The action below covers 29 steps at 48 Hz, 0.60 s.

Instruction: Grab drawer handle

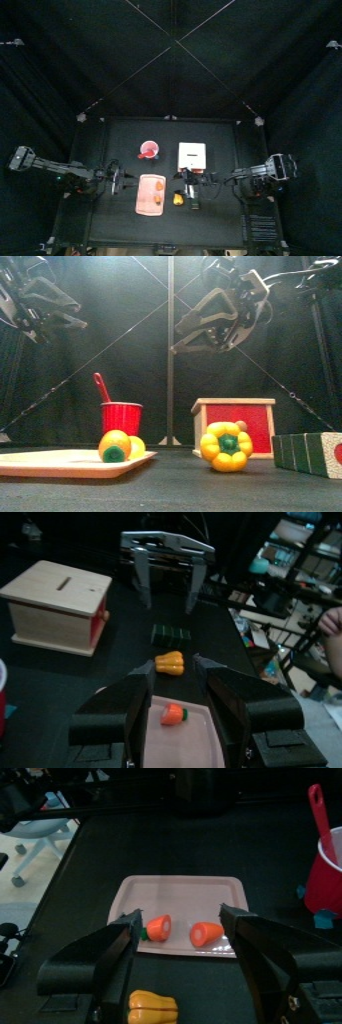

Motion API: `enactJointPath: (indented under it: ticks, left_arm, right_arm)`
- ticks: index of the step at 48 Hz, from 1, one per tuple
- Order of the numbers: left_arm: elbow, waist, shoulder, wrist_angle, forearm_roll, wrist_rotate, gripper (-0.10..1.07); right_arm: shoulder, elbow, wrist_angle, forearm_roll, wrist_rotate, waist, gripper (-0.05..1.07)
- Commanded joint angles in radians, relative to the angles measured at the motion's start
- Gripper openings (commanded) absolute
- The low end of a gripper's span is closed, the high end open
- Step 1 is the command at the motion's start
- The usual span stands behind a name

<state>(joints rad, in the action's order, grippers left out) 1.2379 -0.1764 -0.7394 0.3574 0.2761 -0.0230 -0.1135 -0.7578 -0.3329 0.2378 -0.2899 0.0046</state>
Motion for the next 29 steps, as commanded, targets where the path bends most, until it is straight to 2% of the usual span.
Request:
enactJointPath:
  ticks: [1, 7, 14, 29]
  left_arm:
    - [-0.038, -0.02, 0.032, 0.014, -0.037, -0.002, 0.77]
    - [-0.049, -0.02, 0.074, 0.025, -0.066, 0.002, 0.77]
    - [-0.078, -0.02, 0.146, 0.035, -0.055, 0.002, 0.77]
    - [-0.152, -0.006, 0.298, 0.124, -0.046, 0.002, 0.77]
  right_arm:
    - [-0.009, 0.054, 0.026, -0.012, -0.005, -0.011, 0.94]
    - [-0.012, 0.075, 0.089, -0.106, -0.002, -0.015, 0.94]
    - [-0.034, 0.075, 0.112, -0.187, 0.0, -0.032, 0.94]
    - [-0.123, -0.015, 0.112, -0.288, -0.002, -0.107, 0.94]
